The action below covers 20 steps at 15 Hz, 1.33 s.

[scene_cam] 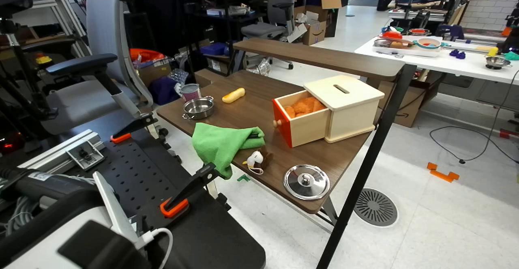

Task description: Close the open drawer

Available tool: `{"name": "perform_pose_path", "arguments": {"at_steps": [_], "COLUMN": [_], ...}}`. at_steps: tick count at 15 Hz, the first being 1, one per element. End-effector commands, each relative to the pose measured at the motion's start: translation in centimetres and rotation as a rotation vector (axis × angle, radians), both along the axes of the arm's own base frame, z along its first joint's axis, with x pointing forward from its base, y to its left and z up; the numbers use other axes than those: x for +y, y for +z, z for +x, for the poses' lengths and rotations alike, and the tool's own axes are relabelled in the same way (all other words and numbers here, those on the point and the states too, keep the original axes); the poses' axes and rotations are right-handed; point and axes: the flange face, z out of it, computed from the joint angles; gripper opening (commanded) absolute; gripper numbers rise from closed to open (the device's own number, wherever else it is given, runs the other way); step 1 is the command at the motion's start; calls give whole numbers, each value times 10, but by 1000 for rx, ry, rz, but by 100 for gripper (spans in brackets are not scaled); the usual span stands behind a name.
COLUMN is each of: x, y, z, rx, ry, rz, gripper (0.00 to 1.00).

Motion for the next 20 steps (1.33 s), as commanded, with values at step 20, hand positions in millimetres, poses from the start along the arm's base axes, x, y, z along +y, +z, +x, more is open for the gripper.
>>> {"name": "perform_pose_path", "arguments": {"at_steps": [20], "x": [-94], "y": [-212], "z": [144], "rx": [-160], "ry": [-591], "rz": [-211], "gripper": [100]}}
